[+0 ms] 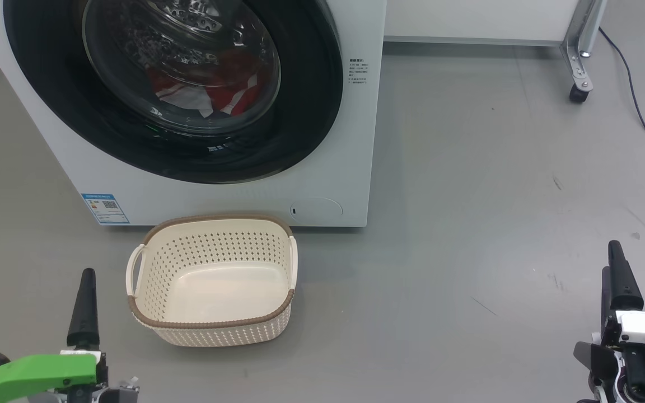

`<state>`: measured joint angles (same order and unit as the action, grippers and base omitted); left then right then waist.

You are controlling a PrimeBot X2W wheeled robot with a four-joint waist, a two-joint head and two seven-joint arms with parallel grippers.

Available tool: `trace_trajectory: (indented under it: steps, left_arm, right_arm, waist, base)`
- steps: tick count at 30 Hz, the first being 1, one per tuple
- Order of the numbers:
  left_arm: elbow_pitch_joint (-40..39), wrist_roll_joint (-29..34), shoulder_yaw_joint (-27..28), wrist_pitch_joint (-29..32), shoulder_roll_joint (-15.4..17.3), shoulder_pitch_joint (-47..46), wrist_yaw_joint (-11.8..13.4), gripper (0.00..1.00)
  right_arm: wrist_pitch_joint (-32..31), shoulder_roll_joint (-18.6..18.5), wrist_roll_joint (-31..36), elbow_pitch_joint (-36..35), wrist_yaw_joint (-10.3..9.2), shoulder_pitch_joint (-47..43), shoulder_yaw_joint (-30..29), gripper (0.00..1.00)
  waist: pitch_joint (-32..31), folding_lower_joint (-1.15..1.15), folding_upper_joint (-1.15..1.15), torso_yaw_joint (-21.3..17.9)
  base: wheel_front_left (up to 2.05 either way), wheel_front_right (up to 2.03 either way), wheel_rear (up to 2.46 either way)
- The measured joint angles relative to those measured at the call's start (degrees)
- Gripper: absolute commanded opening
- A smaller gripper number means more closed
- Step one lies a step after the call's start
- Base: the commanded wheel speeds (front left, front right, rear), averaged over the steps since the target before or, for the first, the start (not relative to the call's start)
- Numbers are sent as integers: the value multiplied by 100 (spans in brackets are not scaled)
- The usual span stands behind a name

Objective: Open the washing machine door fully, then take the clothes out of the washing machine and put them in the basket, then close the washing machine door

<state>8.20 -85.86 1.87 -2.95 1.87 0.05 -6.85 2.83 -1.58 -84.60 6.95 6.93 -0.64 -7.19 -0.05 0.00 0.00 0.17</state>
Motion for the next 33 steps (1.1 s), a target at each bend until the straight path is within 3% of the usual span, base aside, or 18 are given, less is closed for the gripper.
trace_trajectory:
  steps: [12, 33]
  left_arm:
    - [-386, 1054, -199, -226, 2, -5, 0, 100]
    - [-717, 3978, -757, -584, 105, 3, -1, 100]
  right_arm:
    - [213, -9, 1312, -349, -58, -59, 96, 100]
    - [577, -127, 3678, -715, -314, -222, 578, 100]
  waist:
    - [-17, 0, 0, 9]
    - [0, 0, 0, 10]
  base:
    - [0, 0, 0]
    - [0, 0, 0]
